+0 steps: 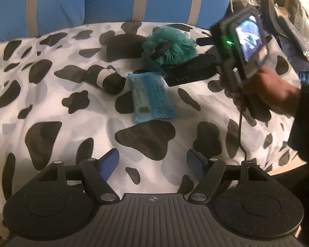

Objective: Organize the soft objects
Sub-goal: 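Grasp the green mesh loofah with the right tool, then lift the green loofah off the bedspread with the right tool, then grasp the blue wet-wipe packet with the left tool while the right tool holds the loofah, then carry the blue packet and green loofah with both tools over the cardboard box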

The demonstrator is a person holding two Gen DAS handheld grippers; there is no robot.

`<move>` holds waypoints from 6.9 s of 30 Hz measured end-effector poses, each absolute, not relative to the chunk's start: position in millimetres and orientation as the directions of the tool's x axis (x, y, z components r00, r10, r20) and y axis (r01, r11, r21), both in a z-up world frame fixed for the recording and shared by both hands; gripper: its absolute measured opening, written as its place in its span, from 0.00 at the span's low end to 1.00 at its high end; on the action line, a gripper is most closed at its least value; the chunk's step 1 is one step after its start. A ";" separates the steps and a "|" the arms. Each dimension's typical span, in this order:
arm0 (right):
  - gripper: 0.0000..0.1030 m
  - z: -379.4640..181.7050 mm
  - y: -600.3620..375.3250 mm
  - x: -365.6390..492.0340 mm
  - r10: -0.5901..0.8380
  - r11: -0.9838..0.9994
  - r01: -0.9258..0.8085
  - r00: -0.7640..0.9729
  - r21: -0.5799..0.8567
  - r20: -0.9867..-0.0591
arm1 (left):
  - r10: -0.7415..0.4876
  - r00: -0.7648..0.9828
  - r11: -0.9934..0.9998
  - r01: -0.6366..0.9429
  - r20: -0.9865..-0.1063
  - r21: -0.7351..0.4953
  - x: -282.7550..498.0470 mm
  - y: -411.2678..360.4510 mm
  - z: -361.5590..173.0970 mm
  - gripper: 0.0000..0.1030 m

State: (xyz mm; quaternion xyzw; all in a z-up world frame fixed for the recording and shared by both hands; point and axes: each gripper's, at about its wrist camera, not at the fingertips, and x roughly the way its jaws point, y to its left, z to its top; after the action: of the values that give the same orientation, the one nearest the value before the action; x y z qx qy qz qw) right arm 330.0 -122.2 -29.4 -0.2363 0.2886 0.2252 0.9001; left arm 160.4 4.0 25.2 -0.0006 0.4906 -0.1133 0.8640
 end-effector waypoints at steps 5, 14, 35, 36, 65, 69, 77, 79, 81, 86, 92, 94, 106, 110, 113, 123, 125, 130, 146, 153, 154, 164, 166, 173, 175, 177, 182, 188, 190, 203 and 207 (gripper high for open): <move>1.00 -36.3 -113.3 346.1 0.262 0.780 -0.542 0.736 -0.312 -0.624 | -0.193 0.496 0.972 0.211 -0.847 -0.099 160.9 1.6 27.0 0.70; 0.92 -48.5 -101.7 372.2 0.203 0.806 -0.515 0.704 -0.292 -0.681 | -0.207 0.481 0.971 0.206 -0.852 -0.120 165.0 1.9 26.7 0.70; 0.37 -1.3 -172.1 334.8 0.293 0.898 -0.440 0.578 0.011 -0.761 | -0.199 0.484 0.970 0.221 -0.852 -0.101 165.6 -12.0 18.4 0.69; 0.37 0.2 -176.9 329.1 0.291 0.898 -0.439 0.570 0.014 -0.768 | -0.197 0.483 0.970 0.221 -0.853 -0.099 165.4 -13.2 17.8 0.69; 1.00 -12.9 -199.1 252.9 0.293 0.850 -0.525 0.550 -0.051 -0.782 | -0.178 0.451 0.969 0.234 -0.874 -0.077 162.0 -26.9 6.7 0.69; 1.00 -21.8 -199.2 272.4 0.300 0.882 -0.470 0.546 0.010 -0.783 | -0.179 0.448 0.970 0.228 -0.876 -0.082 162.8 -22.9 6.4 0.69; 0.95 -36.6 -201.0 294.2 0.340 0.907 -0.402 0.522 0.125 -0.782 | -0.190 0.455 0.972 0.215 -0.870 -0.100 165.9 -18.1 6.8 0.69; 0.87 -40.9 -198.7 294.9 0.357 0.899 -0.413 0.504 0.143 -0.787 | -0.195 0.464 0.971 0.213 -0.864 -0.105 166.2 -17.8 7.0 0.69; 0.78 -41.5 -196.7 294.0 0.361 0.899 -0.413 0.504 0.148 -0.785 | -0.198 0.474 0.972 0.210 -0.858 -0.109 166.9 -17.0 7.1 0.69; 0.64 -25.1 -199.4 289.4 0.390 0.895 -0.406 0.508 0.186 -0.768 | -0.197 0.507 0.975 0.194 -0.839 -0.111 169.7 -15.3 4.7 0.69; 0.64 4.8 -216.0 279.7 0.387 0.898 -0.409 0.556 0.163 -0.736 | -0.181 0.555 0.979 0.176 -0.812 -0.098 177.0 -20.5 2.8 0.69; 0.64 14.4 -226.9 275.3 0.379 0.903 -0.399 0.568 0.158 -0.730 | -0.171 0.573 0.981 0.174 -0.801 -0.085 181.5 -24.9 1.8 0.69; 0.64 42.0 -288.4 241.7 0.339 0.936 -0.300 0.617 0.187 -0.710 | -0.082 0.619 0.984 0.172 -0.781 0.033 227.8 -62.0 -23.0 0.77; 0.64 47.5 -298.4 229.5 0.356 0.932 -0.290 0.610 0.219 -0.708 | -0.055 0.592 0.987 0.156 -0.804 0.048 246.6 -64.0 -39.4 0.78; 0.64 49.6 -303.1 224.1 0.375 0.925 -0.290 0.603 0.244 -0.704 | -0.027 0.565 0.991 0.123 -0.824 0.052 258.9 -62.6 -51.2 0.78; 0.64 46.0 -303.1 233.1 0.383 0.923 -0.272 0.586 0.272 -0.714 | -0.011 0.521 0.999 0.046 -0.854 0.015 288.8 -54.2 -62.4 0.78; 0.64 44.7 -302.5 233.4 0.379 0.925 -0.267 0.584 0.271 -0.718 | -0.017 0.515 0.999 0.036 -0.857 0.002 290.6 -52.2 -62.1 0.75; 0.64 46.3 -301.1 235.4 0.368 0.929 -0.265 0.590 0.259 -0.719 | -0.018 0.508 0.999 0.041 -0.861 0.003 288.2 -49.6 -57.2 0.59; 0.64 43.2 -272.2 244.9 0.372 0.924 -0.300 0.562 0.237 -0.739 | -0.095 0.621 0.995 0.075 -0.778 -0.061 246.7 -29.2 -9.9 0.57; 0.64 36.6 -236.6 240.6 0.418 0.893 -0.382 0.509 0.237 -0.753 | -0.129 0.647 0.991 0.095 -0.751 -0.089 226.9 -16.8 7.1 0.57; 0.64 36.6 -232.9 238.2 0.423 0.889 -0.390 0.505 0.238 -0.753 | -0.138 0.647 0.990 0.101 -0.750 -0.094 223.9 -15.0 8.6 0.57; 0.64 32.0 -217.0 205.1 0.437 0.869 -0.439 0.471 0.226 -0.766 | -0.196 0.638 0.979 0.165 -0.745 -0.117 171.5 -4.7 26.5 0.57; 0.64 33.5 -217.1 193.6 0.428 0.871 -0.446 0.483 0.206 -0.764 | -0.200 0.629 0.979 0.167 -0.751 -0.121 159.5 -3.8 27.0 0.57; 0.64 34.3 -217.0 160.1 0.451 0.851 -0.479 0.454 0.216 -0.768 | -0.229 0.606 0.971 0.194 -0.761 -0.138 115.6 -5.5 28.4 0.57; 0.64 34.6 -216.3 150.5 0.458 0.843 -0.492 0.447 0.216 -0.769 | -0.231 0.596 0.971 0.195 -0.769 -0.141 106.4 -6.2 26.5 0.57; 0.64 35.8 -216.2 141.2 0.467 0.835 -0.505 0.442 0.217 -0.766 | -0.230 0.589 0.971 0.193 -0.775 -0.141 97.8 -6.7 24.8 0.57; 0.64 34.4 -218.9 119.3 0.481 0.824 -0.515 0.415 0.237 -0.772 | -0.225 0.573 0.972 0.186 -0.788 -0.143 79.0 -7.7 22.1 0.57; 0.65 28.8 -219.6 97.5 0.479 0.816 -0.522 0.371 0.248 -0.796 | -0.216 0.538 0.974 0.181 -0.815 -0.139 57.7 -13.9 16.7 0.57; 0.65 26.7 -218.3 91.3 0.475 0.812 -0.529 0.353 0.247 -0.806 | -0.211 0.526 0.974 0.180 -0.824 -0.135 51.7 -15.6 15.1 0.57; 0.65 7.4 -207.1 55.5 0.421 0.804 -0.545 0.243 0.236 -0.874 | -0.183 0.437 0.978 0.171 -0.881 -0.118 22.9 -25.8 3.1 0.57; 0.66 -1.9 -198.8 47.6 0.382 0.802 -0.555 0.196 0.218 -0.903 | -0.168 0.401 0.981 0.157 -0.901 -0.113 19.7 -25.6 -2.1 0.57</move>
State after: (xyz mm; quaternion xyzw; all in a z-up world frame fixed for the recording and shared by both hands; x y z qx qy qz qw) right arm 47.6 -198.8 -1.9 -0.0782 0.5560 0.3045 0.7694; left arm 19.7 -25.6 -2.1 -0.0051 0.5387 -0.0970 0.8369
